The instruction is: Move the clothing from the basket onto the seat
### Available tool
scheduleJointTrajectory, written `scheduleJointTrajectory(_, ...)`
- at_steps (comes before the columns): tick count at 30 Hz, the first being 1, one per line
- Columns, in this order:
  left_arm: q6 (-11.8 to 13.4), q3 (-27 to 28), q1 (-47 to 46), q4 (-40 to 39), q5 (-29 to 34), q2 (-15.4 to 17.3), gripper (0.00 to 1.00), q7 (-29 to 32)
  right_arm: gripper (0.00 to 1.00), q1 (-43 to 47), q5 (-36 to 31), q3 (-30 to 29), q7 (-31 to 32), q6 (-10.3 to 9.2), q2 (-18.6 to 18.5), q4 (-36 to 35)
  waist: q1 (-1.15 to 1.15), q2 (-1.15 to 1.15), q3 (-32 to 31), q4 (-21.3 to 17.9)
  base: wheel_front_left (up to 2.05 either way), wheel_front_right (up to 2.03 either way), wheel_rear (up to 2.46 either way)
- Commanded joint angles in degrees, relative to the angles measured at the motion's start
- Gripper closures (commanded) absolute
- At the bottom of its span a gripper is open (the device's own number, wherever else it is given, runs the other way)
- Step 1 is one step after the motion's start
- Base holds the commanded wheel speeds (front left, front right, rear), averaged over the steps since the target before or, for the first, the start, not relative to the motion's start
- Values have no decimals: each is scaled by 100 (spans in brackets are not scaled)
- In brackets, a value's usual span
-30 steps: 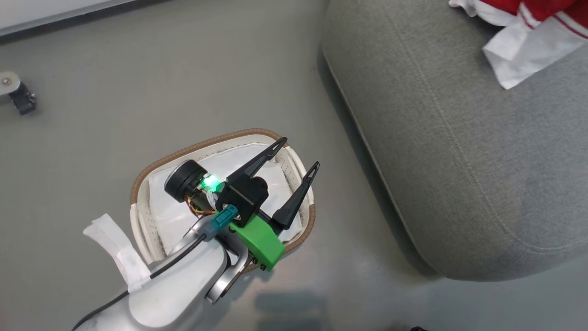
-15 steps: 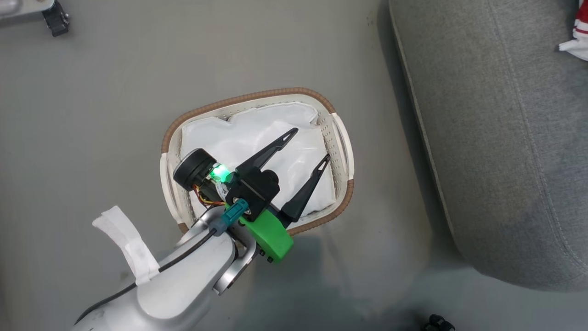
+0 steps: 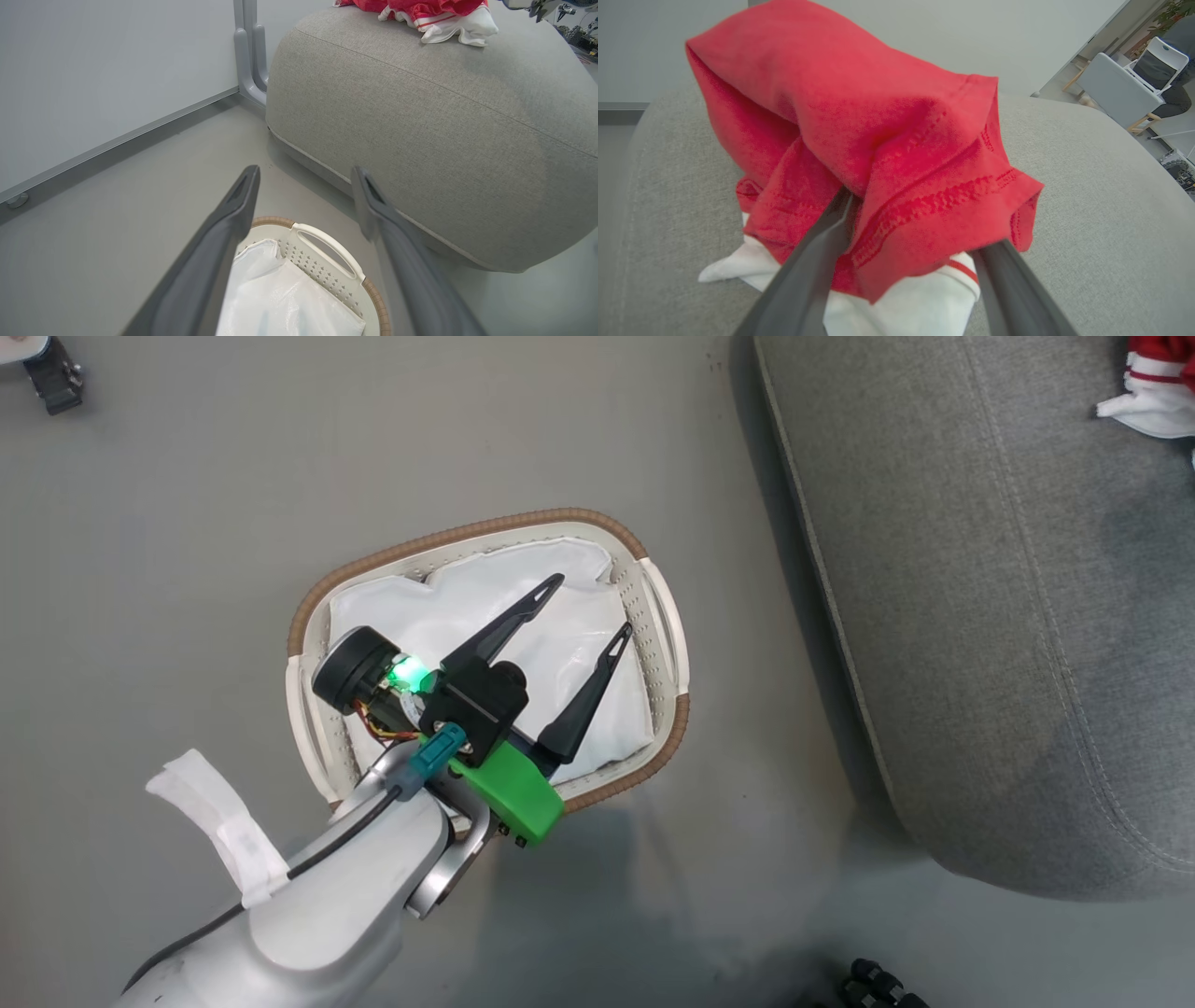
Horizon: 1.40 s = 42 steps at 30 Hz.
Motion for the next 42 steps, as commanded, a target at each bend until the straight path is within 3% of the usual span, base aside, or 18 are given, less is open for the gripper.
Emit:
scheduleJointTrajectory(1, 49, 40, -67, -22, -72, 57, 0, -42, 0, 152, -1, 6, -27, -8, 105, -101, -1, 0, -107, -115, 0, 0, 0)
scheduleJointTrajectory(8, 155, 233, 150, -26, -173, 136, 0, -141, 0, 993, 270, 147, -31, -8, 504, -1145, -1, 0, -426, -265, 0, 0, 0)
scheduleJointTrajectory(17, 300, 788, 649, 96, -438, 14, 0, -248, 0, 1860, 508, 359, -32, -8, 638, -2227, -1, 0, -1141, -141, 0, 0, 0)
scheduleJointTrajectory(21, 322, 1304, 1077, -30, -417, -97, 0, -239, 0, 2014, 545, 492, -33, -8, 659, -2484, -1, 0, -1515, 40, 0, 0, 0)
scheduleJointTrajectory(28, 317, 2358, 2028, -207, -291, -364, 0, -239, 0, 2489, 713, 898, -33, -8, 1009, -2743, -1, 0, -2176, 495, 0, 0, 0)
scheduleJointTrajectory(34, 115, 3256, 2874, -503, 11, -598, 0, -239, 0, 3213, 874, 1233, -33, -8, 1408, -3013, -1, 0, -2598, 909, 0, 0, 0)
scheduleJointTrajectory(42, -23, 4050, 3785, -520, 346, -933, 0, -241, 0, 4196, 1028, 1524, -33, -8, 1774, -3416, -1, 0, -2988, 1309, 0, 0, 0)
